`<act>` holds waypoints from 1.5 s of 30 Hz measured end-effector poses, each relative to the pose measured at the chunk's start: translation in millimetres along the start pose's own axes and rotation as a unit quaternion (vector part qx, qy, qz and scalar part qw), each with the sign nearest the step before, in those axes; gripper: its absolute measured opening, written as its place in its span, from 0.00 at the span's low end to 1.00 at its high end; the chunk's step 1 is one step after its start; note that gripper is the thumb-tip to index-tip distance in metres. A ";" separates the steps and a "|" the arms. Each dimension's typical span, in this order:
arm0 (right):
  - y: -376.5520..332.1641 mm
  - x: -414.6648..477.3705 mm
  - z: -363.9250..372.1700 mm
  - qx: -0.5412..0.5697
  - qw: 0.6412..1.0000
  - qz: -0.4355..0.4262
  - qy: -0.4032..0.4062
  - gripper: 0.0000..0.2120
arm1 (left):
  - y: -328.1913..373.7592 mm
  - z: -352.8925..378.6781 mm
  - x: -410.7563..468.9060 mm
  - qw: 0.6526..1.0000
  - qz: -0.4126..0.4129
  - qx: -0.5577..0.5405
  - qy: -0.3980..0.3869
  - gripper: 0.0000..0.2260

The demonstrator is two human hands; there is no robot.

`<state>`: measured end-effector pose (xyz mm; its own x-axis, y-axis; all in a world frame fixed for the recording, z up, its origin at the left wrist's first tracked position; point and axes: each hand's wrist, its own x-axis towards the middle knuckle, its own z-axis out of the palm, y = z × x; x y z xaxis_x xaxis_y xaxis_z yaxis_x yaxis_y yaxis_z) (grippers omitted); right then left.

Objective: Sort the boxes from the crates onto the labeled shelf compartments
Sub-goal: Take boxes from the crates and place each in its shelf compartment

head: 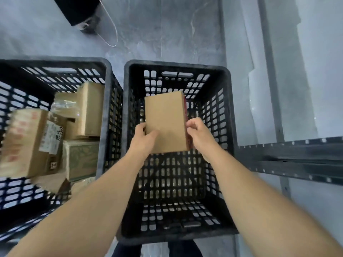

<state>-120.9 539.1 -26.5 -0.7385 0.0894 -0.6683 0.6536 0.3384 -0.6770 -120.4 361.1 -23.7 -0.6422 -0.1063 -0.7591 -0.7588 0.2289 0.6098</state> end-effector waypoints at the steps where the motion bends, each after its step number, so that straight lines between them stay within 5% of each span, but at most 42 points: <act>1: -3.5 -12.1 -2.6 0.023 1.000 0.003 -0.011 0.13 | 3.0 -4.5 -11.7 1.000 0.005 -0.010 -0.006 0.26; 4: -16.1 -43.5 -9.3 0.095 0.995 0.013 -0.029 0.33 | 11.3 -18.2 -44.0 0.998 0.010 -0.053 -0.031 0.31; 8: -35.7 -76.4 -12.5 0.117 0.990 0.046 -0.056 0.51 | 23.9 -38.6 -79.8 0.996 0.028 -0.053 -0.067 0.51; 13: -66.0 -118.1 -12.0 0.115 0.991 -0.021 -0.061 0.32 | 50.4 -56.5 -116.7 0.993 0.046 0.029 -0.108 0.69; 15: -81.1 -134.3 -15.8 0.112 0.990 -0.058 -0.056 0.26 | 56.9 -66.4 -124.4 0.991 0.054 0.035 -0.118 0.63; 20: -113.0 -165.0 -30.9 0.132 0.986 -0.102 -0.012 0.16 | 83.8 -85.2 -164.0 0.972 0.136 -0.064 -0.178 0.28; 27: -132.3 -202.7 -33.4 0.139 0.987 -0.083 -0.014 0.17 | 99.5 -107.2 -192.4 0.938 0.182 -0.184 -0.231 0.15; 32: -139.1 -223.6 -41.5 0.146 0.982 -0.118 0.017 0.08 | 100.1 -113.9 -196.0 0.940 0.208 -0.135 -0.234 0.16; 39: -151.2 -251.7 -54.3 0.097 0.978 -0.175 0.060 0.26 | 116.0 -114.5 -209.4 0.955 0.253 -0.036 -0.151 0.22; 42: -153.3 -258.8 -54.0 0.108 0.976 -0.179 0.068 0.25 | 121.2 -118.4 -210.9 0.952 0.246 -0.038 -0.176 0.20; 45: -154.7 -265.4 -50.1 0.123 0.973 -0.184 0.067 0.25 | 125.4 -120.9 -218.2 0.940 0.262 -0.015 -0.220 0.29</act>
<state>-34.3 510.0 271.0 -0.9343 0.1317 -0.3311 0.3480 0.1368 -0.9275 -88.6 296.0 245.9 -0.8258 0.4258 -0.3698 -0.3582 0.1104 0.9271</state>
